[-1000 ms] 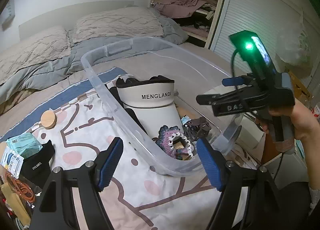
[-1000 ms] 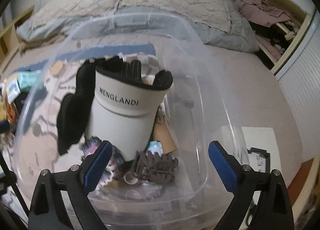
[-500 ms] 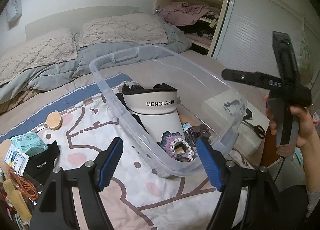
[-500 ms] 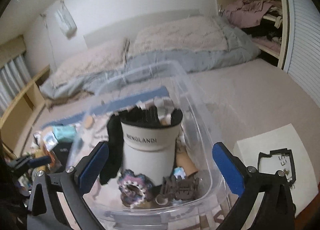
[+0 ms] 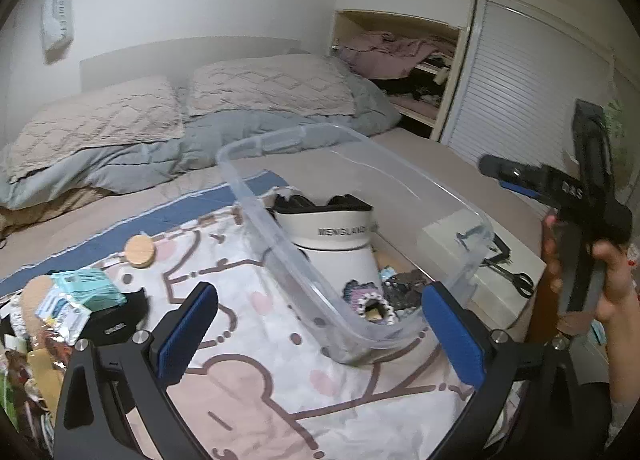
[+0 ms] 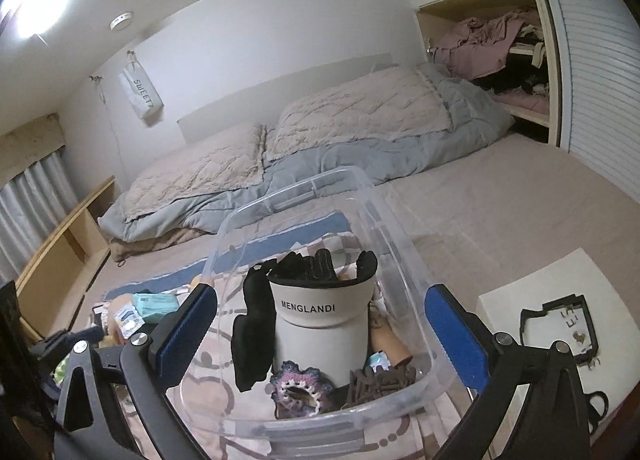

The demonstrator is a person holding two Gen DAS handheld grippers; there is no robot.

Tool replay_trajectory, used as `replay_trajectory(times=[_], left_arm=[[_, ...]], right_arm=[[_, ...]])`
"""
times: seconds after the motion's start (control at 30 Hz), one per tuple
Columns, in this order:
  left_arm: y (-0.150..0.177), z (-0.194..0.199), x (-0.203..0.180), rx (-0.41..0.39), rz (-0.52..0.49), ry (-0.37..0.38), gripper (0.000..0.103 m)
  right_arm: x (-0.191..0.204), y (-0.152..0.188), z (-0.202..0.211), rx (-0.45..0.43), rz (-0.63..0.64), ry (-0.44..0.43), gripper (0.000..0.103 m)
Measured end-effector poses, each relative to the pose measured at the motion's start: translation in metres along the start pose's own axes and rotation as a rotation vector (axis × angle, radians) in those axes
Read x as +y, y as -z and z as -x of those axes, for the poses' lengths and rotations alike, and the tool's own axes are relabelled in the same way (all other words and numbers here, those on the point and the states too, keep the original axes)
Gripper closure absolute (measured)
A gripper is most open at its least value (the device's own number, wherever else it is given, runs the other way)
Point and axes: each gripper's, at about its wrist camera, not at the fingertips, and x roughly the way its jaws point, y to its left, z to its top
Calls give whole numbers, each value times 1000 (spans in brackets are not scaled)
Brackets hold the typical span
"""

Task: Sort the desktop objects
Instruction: 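Lower the claw clip into the clear box and open the right gripper, then withdraw both open grippers from the clear box toward the cluttered pile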

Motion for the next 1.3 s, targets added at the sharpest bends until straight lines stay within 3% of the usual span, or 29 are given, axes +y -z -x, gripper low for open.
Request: replay_trajectory(times=[0.63,1.3], left_arm=[[8,24,40,-51,60,-87,0],[19,56,82,-86,130,-188,0]], right_arm=[[18,32,25,-33,107,38,0],[50,39,13,-13,144,-10,0]])
